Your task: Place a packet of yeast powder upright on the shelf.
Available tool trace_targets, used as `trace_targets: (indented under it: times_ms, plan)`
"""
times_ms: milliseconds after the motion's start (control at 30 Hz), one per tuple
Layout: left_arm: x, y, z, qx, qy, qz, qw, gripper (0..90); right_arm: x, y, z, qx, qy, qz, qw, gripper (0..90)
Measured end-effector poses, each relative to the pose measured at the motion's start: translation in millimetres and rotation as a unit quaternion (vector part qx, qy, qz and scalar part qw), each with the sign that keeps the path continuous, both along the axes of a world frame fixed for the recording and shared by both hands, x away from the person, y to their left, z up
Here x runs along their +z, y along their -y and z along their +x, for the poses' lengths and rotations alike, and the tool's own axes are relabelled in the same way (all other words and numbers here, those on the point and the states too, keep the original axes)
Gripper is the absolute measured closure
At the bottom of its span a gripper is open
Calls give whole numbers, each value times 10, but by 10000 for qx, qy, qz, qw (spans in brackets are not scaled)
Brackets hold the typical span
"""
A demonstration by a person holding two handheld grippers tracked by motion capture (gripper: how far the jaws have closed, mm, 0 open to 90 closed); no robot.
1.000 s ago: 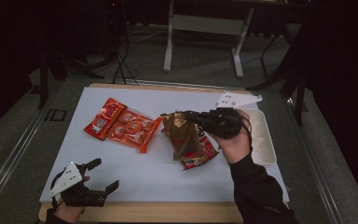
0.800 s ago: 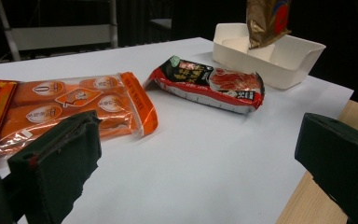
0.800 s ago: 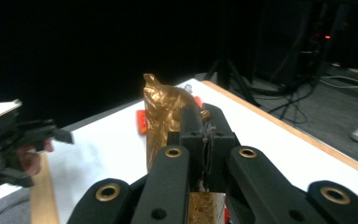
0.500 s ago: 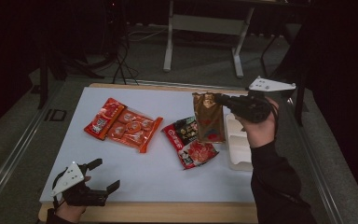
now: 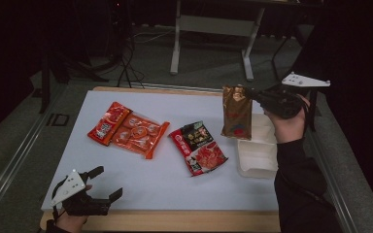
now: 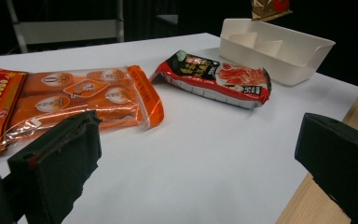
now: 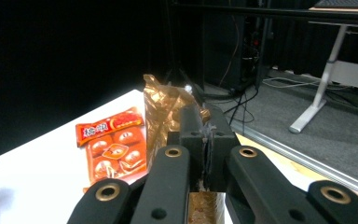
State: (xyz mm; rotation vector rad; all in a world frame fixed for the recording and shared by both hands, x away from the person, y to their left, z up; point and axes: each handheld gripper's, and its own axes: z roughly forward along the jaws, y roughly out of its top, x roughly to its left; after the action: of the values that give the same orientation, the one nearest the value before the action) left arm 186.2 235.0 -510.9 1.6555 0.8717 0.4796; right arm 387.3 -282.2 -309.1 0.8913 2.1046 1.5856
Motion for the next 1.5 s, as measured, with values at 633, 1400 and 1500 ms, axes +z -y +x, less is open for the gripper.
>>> trace_targets:
  times_ms: [633,1400,1500]
  plan:
    - [-15,-83,-114,246,-62,-11,9997,6,21,414,290,-427,266,29,9987,885]
    - [-13,-124,-169,340,-81,-29,9994,6,-401,779,791,-897,25,110,9959,883]
    - [-13,-127,-170,331,-85,-19,9994,6,-452,779,835,-926,-6,79,9957,882]
